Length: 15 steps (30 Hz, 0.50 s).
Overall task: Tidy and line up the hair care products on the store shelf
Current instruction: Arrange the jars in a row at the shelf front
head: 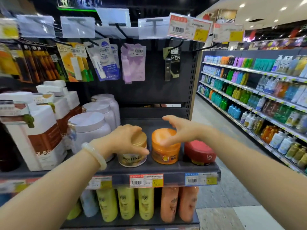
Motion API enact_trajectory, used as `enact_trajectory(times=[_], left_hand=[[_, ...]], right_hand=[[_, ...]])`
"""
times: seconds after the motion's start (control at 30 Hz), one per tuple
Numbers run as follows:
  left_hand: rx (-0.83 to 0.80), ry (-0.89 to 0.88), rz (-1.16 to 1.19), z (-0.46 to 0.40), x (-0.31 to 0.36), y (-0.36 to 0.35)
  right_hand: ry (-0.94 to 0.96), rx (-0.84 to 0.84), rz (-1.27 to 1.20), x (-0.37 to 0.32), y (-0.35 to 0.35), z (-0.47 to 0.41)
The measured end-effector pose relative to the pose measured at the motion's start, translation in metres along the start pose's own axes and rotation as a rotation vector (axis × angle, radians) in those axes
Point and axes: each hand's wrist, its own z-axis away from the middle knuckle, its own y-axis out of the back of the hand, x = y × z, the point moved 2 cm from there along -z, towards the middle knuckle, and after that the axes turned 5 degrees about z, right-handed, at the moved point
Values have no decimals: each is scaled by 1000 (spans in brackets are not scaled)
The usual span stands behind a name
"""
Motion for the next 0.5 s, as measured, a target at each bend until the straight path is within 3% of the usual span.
enact_trajectory(times=[0.2, 0.5], left_hand=[[57, -55, -43, -4, -6, -12], [37, -69, 12, -5, -10, -10]], right_hand=[[-67, 57, 168, -7, -22, -24], [-70, 35, 72, -13, -23, -7]])
